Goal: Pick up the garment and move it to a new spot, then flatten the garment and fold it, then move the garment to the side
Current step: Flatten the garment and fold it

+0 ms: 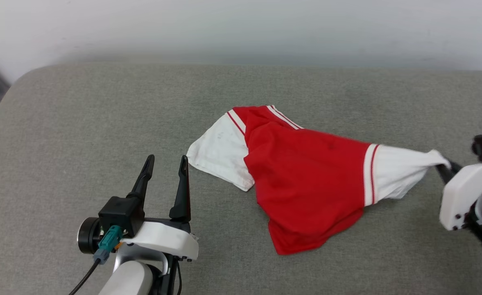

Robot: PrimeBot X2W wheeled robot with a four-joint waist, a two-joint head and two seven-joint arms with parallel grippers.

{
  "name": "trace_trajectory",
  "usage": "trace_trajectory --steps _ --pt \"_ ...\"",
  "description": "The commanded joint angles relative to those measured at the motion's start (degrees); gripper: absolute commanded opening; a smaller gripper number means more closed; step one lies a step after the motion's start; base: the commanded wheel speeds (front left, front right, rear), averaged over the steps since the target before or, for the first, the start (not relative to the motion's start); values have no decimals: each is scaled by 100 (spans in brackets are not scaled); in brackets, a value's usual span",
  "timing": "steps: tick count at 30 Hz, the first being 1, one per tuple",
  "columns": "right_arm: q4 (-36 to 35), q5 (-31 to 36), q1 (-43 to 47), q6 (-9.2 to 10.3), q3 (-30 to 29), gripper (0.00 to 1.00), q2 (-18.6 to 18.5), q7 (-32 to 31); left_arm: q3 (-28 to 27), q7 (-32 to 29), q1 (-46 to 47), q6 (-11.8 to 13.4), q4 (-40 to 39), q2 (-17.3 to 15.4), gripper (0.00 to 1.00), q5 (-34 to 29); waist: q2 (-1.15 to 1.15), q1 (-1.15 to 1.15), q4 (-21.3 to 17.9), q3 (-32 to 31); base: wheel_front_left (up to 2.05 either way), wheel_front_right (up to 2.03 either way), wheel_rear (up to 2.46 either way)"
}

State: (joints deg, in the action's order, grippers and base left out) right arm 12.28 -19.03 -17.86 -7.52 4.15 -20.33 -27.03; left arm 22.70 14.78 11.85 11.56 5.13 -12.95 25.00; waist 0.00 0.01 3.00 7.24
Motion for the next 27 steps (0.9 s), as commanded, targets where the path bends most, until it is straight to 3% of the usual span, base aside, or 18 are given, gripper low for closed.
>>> trace_trajectory --steps 1,6,12,13,14,15,16,21,27 --pt "-58 108 -95 6 -211 0 -80 119 -4 -15 -79 4 -24 -39 100 15 0 -1 -151 -62 0 0 0" --pt "74 468 277 5 -1048 0 138 342 -4 -68 -108 47 -64 -81 100 28 0 -1 -308 -119 0 0 0" --pt "948 652 910 5 -1482 0 589 767 1 -131 -149 67 -99 -108 100 71 0 -1 -370 -119 0 0 0" --pt "1139 656 978 5 -1476 12 669 864 -1 -131 -157 73 -94 -114 100 82 0 -1 -373 -121 0 0 0" --pt "1343 630 1008 5 -1478 44 768 996 -7 -142 -172 82 -82 -125 100 85 0 -1 -380 -131 0 0 0" --pt "1513 615 1030 5 -1478 86 829 1097 -19 -139 -192 95 -77 -132 100 87 0 -1 -390 -142 0 0 0" --pt "1650 627 1048 5 -1445 100 850 1191 -23 -149 -215 107 -72 -138 100 102 0 -1 -399 -154 0 0 0" --pt "1949 596 1180 6 -1470 100 966 1824 -20 -178 -351 140 -66 -177 100 140 0 -1 -419 -276 0 0 0" --pt "1457 596 1584 5 -1434 100 1048 2483 -57 -215 -579 203 -65 -244 100 207 0 -1 -484 -519 0 0 0"
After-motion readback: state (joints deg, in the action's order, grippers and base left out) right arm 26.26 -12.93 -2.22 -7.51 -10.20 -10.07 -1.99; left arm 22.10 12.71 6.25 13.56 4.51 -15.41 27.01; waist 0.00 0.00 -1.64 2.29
